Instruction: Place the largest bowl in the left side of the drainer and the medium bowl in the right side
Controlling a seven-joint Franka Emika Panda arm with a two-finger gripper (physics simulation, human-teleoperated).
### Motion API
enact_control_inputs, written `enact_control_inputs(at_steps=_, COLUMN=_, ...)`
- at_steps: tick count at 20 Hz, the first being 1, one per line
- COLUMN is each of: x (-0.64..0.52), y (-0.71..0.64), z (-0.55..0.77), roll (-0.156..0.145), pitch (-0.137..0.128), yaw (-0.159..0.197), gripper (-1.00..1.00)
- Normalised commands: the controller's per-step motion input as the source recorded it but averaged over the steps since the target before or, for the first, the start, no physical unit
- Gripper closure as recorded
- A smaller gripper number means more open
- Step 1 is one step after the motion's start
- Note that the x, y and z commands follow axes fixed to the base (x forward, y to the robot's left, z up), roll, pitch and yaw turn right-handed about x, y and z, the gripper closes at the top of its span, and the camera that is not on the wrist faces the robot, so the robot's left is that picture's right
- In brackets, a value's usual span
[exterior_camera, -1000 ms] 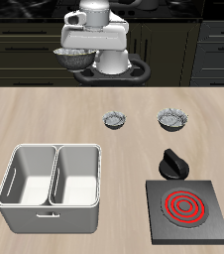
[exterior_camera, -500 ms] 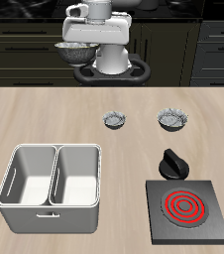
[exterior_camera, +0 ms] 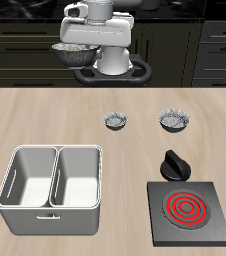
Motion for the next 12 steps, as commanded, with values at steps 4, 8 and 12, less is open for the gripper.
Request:
enact_control_inputs(at_steps=4, x=0.41, y=0.08, z=0.22, roll=-0.011, pitch=0.011, yaw=-0.039, gripper=1.0)
enact_control_inputs(at_steps=8, x=0.43, y=0.12, z=0.15, roll=0.025, pitch=0.007, yaw=0.042, gripper=1.0)
enact_control_inputs(at_steps=12, x=0.4, y=-0.06, z=0.13, roll=-0.054, pitch=0.022, yaw=-0.043, gripper=1.0)
